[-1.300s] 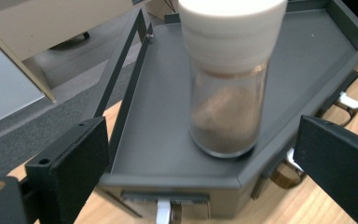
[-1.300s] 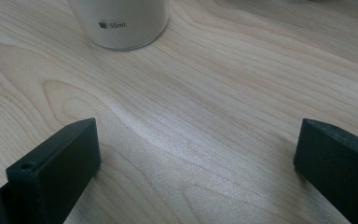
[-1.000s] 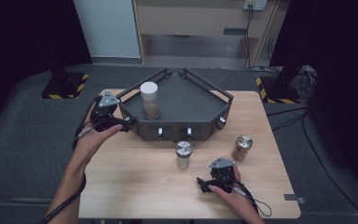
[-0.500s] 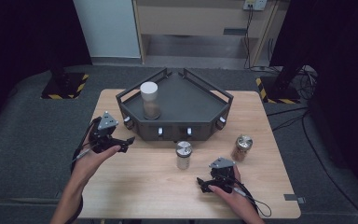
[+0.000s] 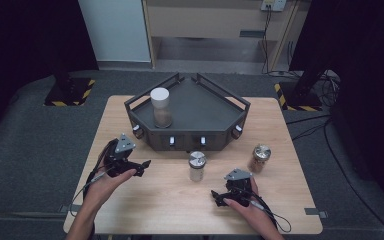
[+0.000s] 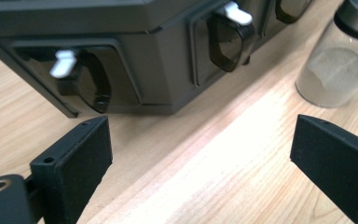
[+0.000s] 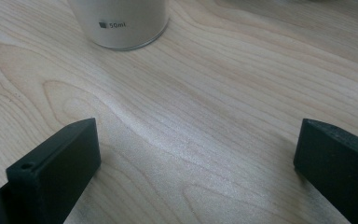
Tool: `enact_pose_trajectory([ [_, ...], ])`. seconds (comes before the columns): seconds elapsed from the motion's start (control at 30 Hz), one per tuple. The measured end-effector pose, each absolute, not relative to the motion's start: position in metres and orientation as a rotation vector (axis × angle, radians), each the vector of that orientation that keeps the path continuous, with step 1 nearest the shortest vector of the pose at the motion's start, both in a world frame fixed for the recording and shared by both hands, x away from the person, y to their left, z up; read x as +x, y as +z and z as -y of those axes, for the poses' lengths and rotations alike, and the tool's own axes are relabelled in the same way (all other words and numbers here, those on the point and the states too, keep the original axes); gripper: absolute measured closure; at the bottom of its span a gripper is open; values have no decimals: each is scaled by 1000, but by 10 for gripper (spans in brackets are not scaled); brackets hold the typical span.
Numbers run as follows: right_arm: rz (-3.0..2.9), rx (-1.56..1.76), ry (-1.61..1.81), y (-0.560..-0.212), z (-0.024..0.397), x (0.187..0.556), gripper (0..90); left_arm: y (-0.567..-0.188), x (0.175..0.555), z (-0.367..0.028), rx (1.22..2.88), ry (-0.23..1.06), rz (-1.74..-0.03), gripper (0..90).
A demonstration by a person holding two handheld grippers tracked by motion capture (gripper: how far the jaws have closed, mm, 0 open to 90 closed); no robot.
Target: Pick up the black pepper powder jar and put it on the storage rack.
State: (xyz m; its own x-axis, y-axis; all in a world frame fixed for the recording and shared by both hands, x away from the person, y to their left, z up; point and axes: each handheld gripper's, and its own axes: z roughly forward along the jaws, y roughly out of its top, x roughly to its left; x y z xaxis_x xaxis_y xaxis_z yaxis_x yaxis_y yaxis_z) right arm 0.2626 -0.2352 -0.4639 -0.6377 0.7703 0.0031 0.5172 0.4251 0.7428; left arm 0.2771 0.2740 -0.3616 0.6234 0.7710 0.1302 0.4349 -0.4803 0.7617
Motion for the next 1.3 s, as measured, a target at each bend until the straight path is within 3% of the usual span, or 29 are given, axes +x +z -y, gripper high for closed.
enact_pose_trajectory([
  [0.43,-2349,1101,1046,-464,236,263,5,-396,264,-258,2185,590,-968,30],
  [1.3,-2349,1101,1046,-464,236,263,5,-418,235,-280,2115,614,-1036,32],
])
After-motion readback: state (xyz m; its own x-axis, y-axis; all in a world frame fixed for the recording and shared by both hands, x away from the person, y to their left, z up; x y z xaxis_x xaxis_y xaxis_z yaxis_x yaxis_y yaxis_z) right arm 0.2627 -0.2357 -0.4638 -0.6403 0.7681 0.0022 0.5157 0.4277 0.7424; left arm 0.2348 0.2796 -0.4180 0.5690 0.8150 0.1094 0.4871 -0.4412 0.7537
